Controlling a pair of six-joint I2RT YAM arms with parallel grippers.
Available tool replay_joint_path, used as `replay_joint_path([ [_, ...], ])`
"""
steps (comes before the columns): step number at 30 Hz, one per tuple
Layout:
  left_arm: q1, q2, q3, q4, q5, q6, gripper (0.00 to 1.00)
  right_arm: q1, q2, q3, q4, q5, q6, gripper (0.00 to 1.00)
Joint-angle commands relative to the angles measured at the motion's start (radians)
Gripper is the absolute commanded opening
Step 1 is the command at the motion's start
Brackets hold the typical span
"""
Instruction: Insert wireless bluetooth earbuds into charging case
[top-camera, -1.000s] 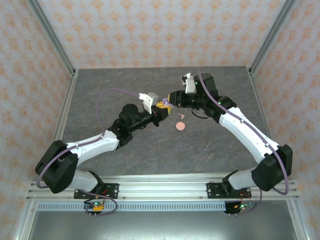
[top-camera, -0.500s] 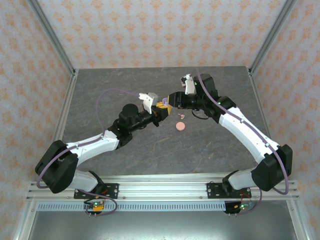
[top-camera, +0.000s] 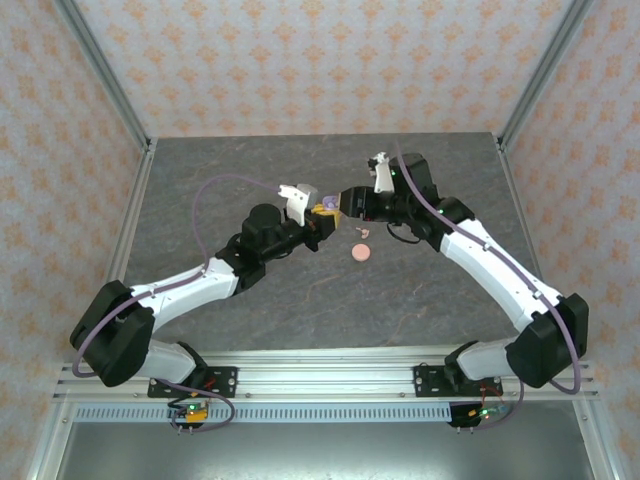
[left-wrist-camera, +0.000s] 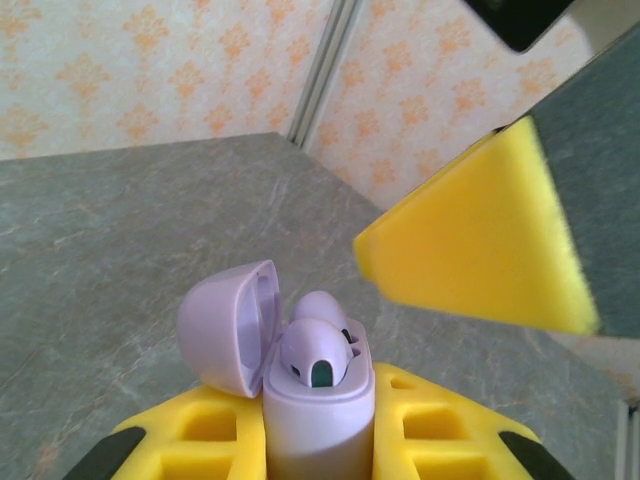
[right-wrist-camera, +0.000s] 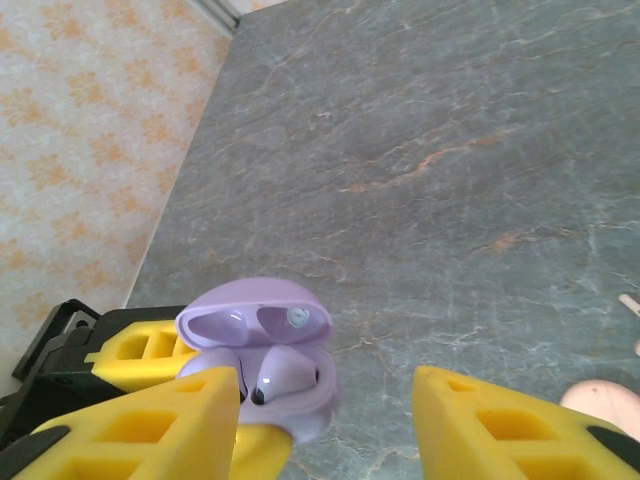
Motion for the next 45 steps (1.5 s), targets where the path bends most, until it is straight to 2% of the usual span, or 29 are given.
replay_joint_path([
  [1,-0.007,0.015,0.049,-0.087,-0.012,0.038,0.14,-0.018,-0.031,-0.016,0.022,0.061,0.026,0.5],
  [7,-0.002,0.016,0.036,-0.079,0.083,0.052,0.14,-0.08,-0.014,-0.051,0.026,0.02,0.043,0.48],
  [20,0.018,-0.08,0.023,-0.135,0.36,0.146,0.13,-0.135,0.048,-0.098,0.007,-0.133,-0.064,0.3],
  [29,0.019,-0.127,0.02,-0.185,0.411,0.187,0.14,-0.136,0.05,-0.111,0.019,-0.281,-0.111,0.2],
  [45,0.019,-0.107,0.019,-0.162,0.432,0.178,0.14,-0.131,0.046,-0.106,0.05,-0.404,-0.127,0.15],
])
